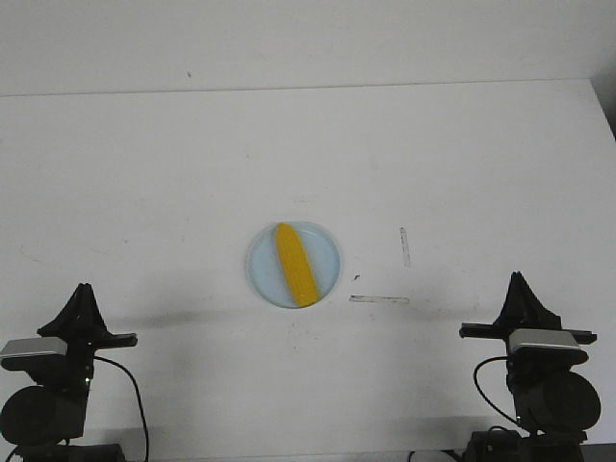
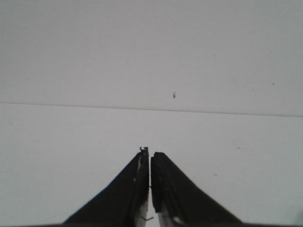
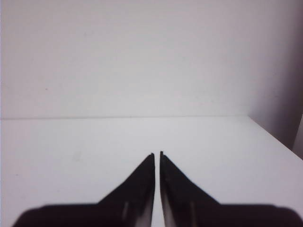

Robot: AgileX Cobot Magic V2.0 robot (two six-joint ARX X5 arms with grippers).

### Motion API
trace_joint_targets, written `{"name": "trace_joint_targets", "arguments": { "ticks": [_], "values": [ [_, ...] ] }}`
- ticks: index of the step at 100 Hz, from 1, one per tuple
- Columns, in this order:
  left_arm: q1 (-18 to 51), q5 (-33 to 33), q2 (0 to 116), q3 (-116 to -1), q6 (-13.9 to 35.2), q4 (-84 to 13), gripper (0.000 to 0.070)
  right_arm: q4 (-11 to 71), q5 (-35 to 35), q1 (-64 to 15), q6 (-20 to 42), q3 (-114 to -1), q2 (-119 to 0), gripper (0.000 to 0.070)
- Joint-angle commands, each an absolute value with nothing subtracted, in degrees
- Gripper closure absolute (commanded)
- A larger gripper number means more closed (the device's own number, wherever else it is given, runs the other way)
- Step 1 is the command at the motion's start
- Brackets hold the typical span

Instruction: Place corn on plate with both arms

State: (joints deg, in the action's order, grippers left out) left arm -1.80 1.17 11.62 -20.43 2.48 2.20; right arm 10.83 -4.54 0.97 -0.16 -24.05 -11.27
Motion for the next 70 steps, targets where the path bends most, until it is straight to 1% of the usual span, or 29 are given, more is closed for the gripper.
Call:
{"name": "trace_joint_targets", "arguments": {
  "ticks": [1,70],
  "values": [
    [-1.9,1.2,11.5,-20.7,2.2,2.9,0.0699,9.7,-4.5,1.0,0.1,-24.2,-11.0,0.0685],
    [-1.6,1.3,11.1,-20.6,2.1,2.7,0.0699,9.4,-4.5,1.0,0.1,-24.2,-11.0,0.0685]
  ]
}}
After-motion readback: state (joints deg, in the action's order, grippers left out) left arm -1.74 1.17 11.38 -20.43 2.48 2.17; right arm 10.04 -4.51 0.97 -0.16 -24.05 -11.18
